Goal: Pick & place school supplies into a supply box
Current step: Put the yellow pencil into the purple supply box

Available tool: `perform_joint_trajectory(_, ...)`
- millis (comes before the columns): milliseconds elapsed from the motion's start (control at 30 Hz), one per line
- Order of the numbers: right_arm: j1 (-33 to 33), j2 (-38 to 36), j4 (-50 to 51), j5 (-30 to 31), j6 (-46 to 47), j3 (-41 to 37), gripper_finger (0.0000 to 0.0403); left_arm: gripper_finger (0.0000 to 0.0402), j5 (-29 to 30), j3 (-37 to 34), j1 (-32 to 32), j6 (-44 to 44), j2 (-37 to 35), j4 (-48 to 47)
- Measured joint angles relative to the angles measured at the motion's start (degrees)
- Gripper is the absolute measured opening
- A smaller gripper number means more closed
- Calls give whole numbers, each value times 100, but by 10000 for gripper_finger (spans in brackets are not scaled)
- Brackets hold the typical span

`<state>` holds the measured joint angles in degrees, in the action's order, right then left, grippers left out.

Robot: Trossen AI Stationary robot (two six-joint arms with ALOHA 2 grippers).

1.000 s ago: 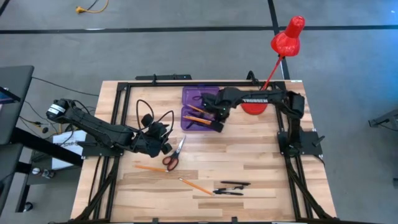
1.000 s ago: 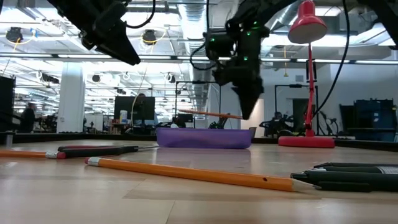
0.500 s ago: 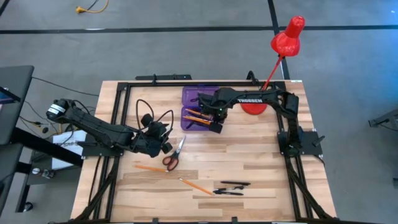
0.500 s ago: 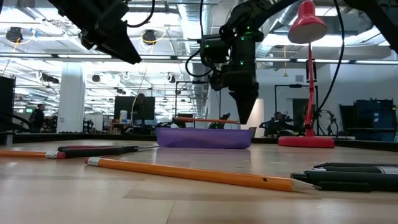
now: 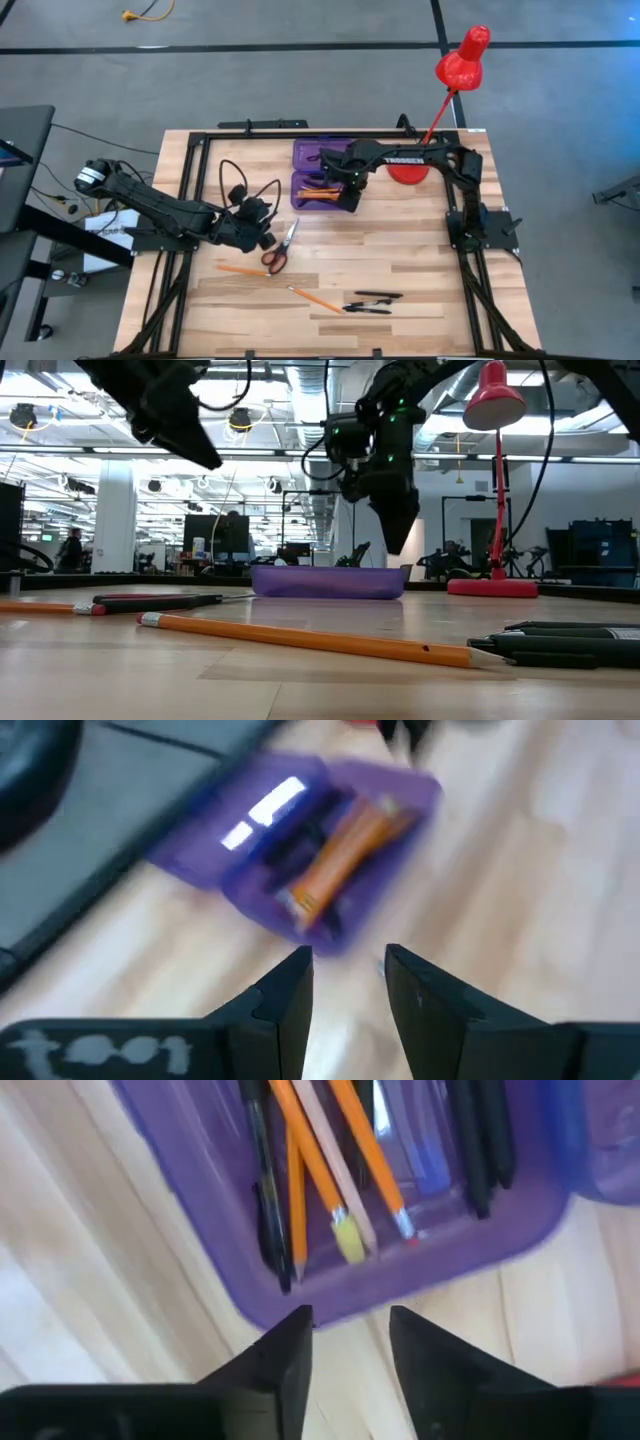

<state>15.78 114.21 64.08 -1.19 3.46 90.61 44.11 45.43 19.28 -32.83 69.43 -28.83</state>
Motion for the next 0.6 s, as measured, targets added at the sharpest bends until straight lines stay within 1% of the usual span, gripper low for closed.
perform_joint_trajectory(67, -51, -201, 76, 4, 11, 0, 139, 118, -628, 0, 2, 95, 0, -250)
perform_joint_trajectory(167, -247, -571, 36, 50, -45, 0, 144, 118, -1795, 0, 5, 279, 0, -712)
perform_joint_trajectory(233, -420, -855, -37, 208, -122, 0, 145, 118, -2356, 0, 47, 402, 0, -1017)
perform_joint_trajectory(300, -596, -1145, -110, 377, -209, 0, 143, 118, -2564, 0, 159, 603, 0, -1111)
perform_joint_trajectory(367, -769, -1408, -229, 484, -245, 2, 139, 118, -2585, -3, 301, 835, 0, -1061)
perform_joint_trajectory(400, -847, -1534, -267, 534, -245, 1, 137, 118, -2602, -38, 369, 985, 0, -917)
perform_joint_trajectory(467, -1013, -1776, -318, 634, -243, 2, 133, 118, -2881, -196, 484, 1243, 14, -516)
perform_joint_trajectory(533, -1170, -1993, -318, 790, -204, 2, 129, 118, -3264, -406, 593, 1276, 73, -190)
perform_joint_trajectory(600, -1324, -2179, -312, 1005, -82, 2, 126, 118, -3460, -578, 731, 1156, 111, 131)
